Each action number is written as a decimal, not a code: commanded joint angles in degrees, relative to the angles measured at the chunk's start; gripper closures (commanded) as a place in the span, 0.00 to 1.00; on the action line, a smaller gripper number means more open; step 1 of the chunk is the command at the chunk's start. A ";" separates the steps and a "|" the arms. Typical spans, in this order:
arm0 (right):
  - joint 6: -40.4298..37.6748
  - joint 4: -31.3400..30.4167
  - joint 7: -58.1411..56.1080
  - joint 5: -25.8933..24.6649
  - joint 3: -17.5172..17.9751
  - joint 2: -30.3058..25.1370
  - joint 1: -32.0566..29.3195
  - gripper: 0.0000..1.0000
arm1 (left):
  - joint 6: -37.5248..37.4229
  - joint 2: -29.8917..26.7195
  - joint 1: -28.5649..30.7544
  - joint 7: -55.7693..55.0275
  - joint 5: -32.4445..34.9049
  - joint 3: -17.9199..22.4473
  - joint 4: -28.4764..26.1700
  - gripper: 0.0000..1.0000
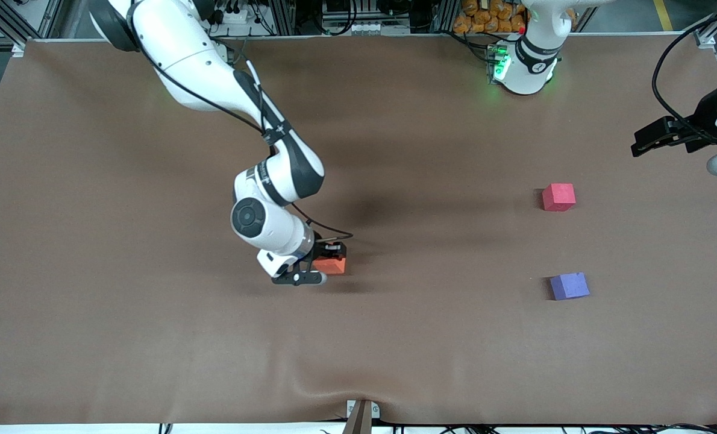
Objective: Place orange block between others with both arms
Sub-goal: 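Lift the orange cube and carry it toward the table middle with the right gripper, then set the orange cube down mid-table while the left gripper approaches it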
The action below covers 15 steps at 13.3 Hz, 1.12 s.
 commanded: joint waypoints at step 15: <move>10.84 1.10 7.14 9.11 -0.50 3.99 6.27 0.51 | 5.16 14.57 -10.00 -7.17 -0.81 -2.66 0.28 0.00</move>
